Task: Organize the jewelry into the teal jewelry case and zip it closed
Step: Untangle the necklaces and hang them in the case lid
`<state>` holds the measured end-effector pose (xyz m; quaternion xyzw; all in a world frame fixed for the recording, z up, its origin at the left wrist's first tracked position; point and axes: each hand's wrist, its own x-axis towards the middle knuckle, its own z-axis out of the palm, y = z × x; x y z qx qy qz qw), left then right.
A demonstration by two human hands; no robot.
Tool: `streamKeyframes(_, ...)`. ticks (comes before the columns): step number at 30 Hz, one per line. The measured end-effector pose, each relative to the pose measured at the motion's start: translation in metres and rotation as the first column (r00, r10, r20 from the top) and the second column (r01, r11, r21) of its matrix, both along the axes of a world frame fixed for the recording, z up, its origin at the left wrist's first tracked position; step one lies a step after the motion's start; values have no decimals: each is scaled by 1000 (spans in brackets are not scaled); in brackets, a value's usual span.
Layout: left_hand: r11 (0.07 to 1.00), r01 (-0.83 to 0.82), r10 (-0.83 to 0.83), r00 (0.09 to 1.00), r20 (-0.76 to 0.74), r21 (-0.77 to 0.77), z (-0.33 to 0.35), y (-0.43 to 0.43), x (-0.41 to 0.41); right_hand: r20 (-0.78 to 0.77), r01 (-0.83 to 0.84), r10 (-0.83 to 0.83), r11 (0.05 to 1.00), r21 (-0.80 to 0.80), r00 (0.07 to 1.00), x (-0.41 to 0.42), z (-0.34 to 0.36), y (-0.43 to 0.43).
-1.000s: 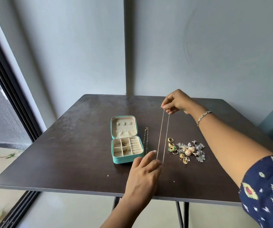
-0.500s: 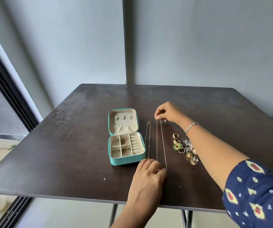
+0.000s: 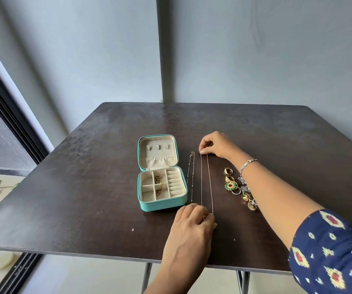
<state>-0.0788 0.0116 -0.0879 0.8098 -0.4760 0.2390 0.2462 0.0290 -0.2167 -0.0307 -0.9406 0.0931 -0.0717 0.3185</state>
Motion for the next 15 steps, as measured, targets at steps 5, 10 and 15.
streamKeyframes(5, 985, -22, 27, 999, 26, -172, 8, 4, -3, 39, 25, -31, 991, 130, 999, -1, 3, 1)
streamKeyframes(10, 859, -305, 266, 952, -151, -411, 23, 21, 7, 193, 87, -140, 962, 258, 971, -15, 22, 24)
streamKeyframes(15, 704, -562, 226, 756, -614, -434, 39, 45, 41, 175, 22, -163, 790, 613, 971, -36, 34, 76)
